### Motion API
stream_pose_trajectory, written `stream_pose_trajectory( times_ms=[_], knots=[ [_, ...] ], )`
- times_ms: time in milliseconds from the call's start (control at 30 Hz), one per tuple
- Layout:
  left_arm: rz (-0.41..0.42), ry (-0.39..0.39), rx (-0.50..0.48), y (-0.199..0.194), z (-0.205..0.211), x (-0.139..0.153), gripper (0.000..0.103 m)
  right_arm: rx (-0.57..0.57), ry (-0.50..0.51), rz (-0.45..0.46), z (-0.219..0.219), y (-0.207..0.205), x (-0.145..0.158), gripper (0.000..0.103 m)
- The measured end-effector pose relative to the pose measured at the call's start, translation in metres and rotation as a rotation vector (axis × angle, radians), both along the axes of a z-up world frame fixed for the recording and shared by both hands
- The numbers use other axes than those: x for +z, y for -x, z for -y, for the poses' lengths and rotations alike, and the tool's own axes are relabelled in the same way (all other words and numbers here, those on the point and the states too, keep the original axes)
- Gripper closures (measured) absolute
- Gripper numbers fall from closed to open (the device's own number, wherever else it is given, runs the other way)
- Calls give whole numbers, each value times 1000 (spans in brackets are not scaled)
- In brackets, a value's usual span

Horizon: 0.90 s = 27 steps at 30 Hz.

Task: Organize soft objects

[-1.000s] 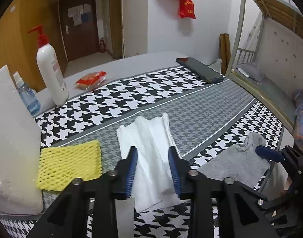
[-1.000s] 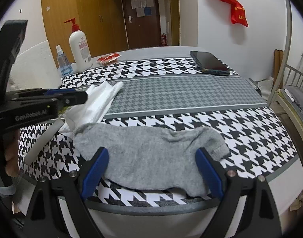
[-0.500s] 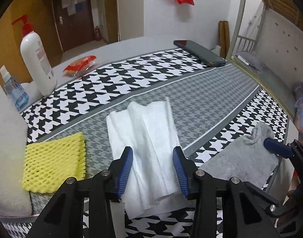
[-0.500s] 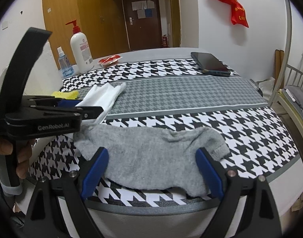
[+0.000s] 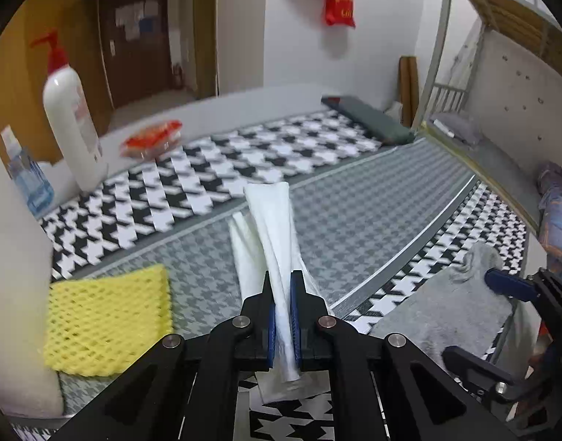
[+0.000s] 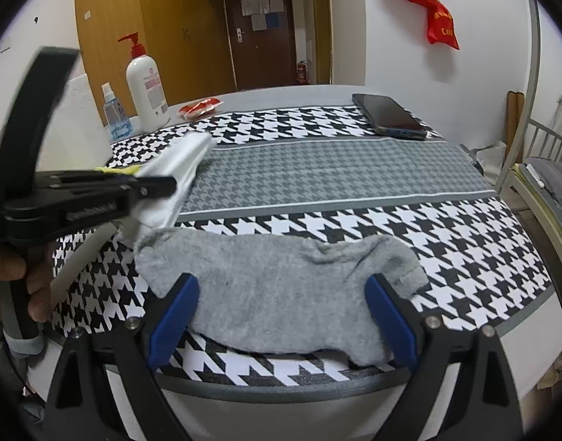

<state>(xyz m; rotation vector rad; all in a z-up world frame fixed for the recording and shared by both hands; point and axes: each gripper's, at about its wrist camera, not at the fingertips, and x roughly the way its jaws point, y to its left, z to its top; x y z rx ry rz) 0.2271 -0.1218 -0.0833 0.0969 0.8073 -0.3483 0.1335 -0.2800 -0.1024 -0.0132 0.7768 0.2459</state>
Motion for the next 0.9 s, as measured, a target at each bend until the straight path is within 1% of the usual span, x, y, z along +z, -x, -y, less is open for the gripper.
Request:
stream_pose_trajectory(
  times_ms=[133,233,400,600,667,800,867,900],
  knots=[
    [73,35,-12,12,-6,14,96,-8,43,-6,-6,-1,-2,8],
    [96,59,-21,18,-13,19,96,-20,80,-12,-10,-3,-4,8],
    [141,96,-27,29,-27,28,96,-34,88,-29,-10,-5,-4,8],
    [188,123,-42,45,-36,34,96,-29,103,-46,-14,-10,-6,2],
    [196,149,-46,49,-41,36,96,-35,105,-44,-15,-9,-7,2],
    [220,154,-41,56,-47,37,96,-40,101,-36,-15,-8,-7,2],
    [221,169,-42,57,-50,37,96,-44,98,-36,-15,-7,-7,3],
    [222,173,-39,57,-52,37,96,-39,96,-36,-16,-4,-6,7]
  ],
)
